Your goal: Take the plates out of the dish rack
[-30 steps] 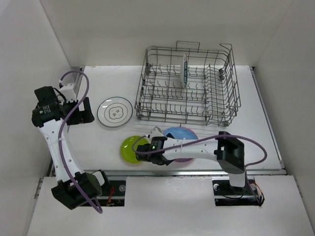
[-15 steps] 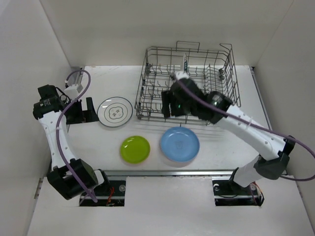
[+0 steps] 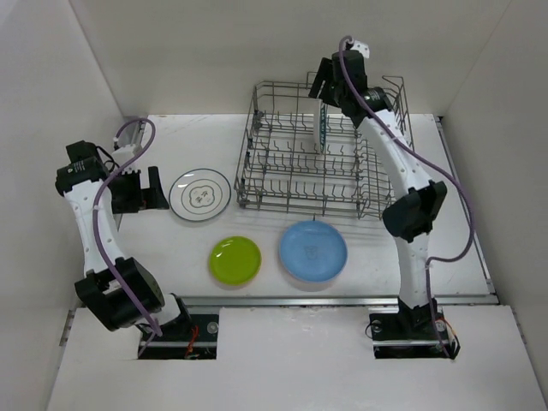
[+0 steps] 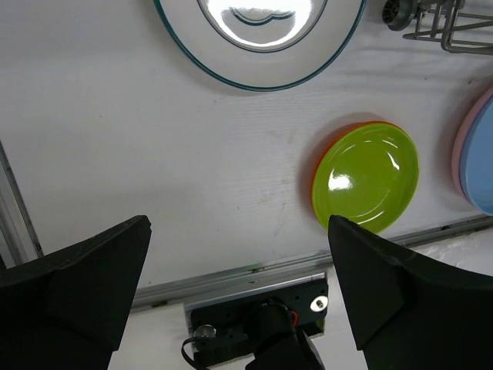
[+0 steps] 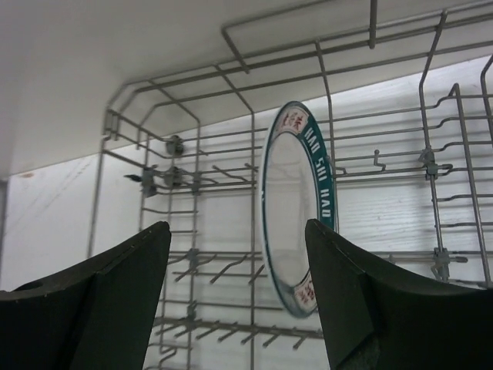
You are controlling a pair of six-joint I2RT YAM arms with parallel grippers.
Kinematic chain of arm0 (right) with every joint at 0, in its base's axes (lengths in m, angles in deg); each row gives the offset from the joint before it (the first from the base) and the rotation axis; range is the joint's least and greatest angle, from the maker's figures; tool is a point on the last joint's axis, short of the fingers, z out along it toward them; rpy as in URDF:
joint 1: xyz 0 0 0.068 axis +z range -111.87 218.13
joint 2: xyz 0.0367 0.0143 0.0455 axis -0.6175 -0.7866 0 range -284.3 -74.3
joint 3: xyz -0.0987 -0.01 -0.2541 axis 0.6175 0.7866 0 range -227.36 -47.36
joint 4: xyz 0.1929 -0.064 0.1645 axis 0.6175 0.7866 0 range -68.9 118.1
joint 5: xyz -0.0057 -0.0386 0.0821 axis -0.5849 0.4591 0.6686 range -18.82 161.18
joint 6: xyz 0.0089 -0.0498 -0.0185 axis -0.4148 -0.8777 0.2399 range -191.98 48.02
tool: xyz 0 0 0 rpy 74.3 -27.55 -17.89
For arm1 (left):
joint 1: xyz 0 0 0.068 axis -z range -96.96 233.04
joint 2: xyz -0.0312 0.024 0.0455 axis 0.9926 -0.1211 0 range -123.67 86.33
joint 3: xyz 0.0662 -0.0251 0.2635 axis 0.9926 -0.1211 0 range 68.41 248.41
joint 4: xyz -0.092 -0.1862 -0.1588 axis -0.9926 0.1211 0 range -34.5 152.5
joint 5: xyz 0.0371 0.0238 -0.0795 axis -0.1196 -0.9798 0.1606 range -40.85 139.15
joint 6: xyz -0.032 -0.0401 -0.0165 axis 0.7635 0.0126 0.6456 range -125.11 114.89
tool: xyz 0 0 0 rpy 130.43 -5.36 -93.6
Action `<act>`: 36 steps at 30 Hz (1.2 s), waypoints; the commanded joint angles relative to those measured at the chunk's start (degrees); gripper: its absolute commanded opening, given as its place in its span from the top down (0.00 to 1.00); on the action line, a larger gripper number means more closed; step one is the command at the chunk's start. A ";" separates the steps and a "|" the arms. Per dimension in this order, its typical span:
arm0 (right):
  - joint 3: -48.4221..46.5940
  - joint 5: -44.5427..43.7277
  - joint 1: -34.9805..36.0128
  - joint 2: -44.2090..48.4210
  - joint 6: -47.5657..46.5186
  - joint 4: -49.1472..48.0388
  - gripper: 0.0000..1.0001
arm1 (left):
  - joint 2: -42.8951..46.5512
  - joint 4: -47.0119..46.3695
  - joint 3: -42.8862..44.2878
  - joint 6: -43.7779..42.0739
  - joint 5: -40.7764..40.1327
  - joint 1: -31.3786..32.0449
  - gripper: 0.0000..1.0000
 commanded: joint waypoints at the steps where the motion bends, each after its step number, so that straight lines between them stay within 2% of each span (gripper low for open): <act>1: -0.15 -1.33 -0.27 -3.07 -1.49 -7.59 0.24 | -1.60 1.93 2.94 -1.20 -1.22 -0.24 0.00; 4: -0.15 -1.08 -0.81 -7.55 -2.01 -9.34 0.24 | -3.09 1.93 3.47 -0.68 -1.22 -0.24 0.00; 8: 1.60 6.30 -0.81 -10.64 -2.54 -12.68 0.32 | -4.33 0.70 3.47 0.38 -1.83 -0.24 0.00; 11: 2.22 5.53 -0.81 -12.48 -2.54 -12.17 0.50 | -5.65 0.17 3.47 0.38 -2.36 -0.24 0.00; 12: 2.22 4.83 -0.81 -12.49 -2.54 -11.38 0.68 | -5.65 0.17 3.47 0.38 -2.36 -0.24 0.00; 13: 2.22 3.34 -0.81 -12.49 -2.54 -11.37 0.74 | -6.17 0.17 3.47 0.38 -2.36 -0.24 0.00; 16: 2.22 1.67 -0.81 -11.44 -5.17 -9.97 0.91 | -6.18 0.17 3.47 0.91 -2.36 -0.24 0.00; 19: 4.41 0.34 -0.81 -7.49 -9.47 -9.96 1.00 | -6.18 0.17 3.47 0.91 -1.83 -0.24 0.00; 28: 8.81 0.95 -0.29 7.89 -18.70 -13.12 1.00 | -6.71 0.17 3.99 0.91 1.07 -0.24 0.00; 29: 8.82 2.00 -0.28 8.95 -21.85 -13.65 1.00 | -6.71 0.17 3.99 0.91 1.68 -0.24 0.00; 32: 9.78 4.21 1.56 11.33 -27.74 -13.75 1.00 | -5.48 0.69 3.99 0.91 3.52 -0.24 0.00; 36: 12.93 1.75 6.12 16.24 -30.75 -13.13 1.00 | -3.11 1.31 4.52 0.91 5.46 -0.24 0.00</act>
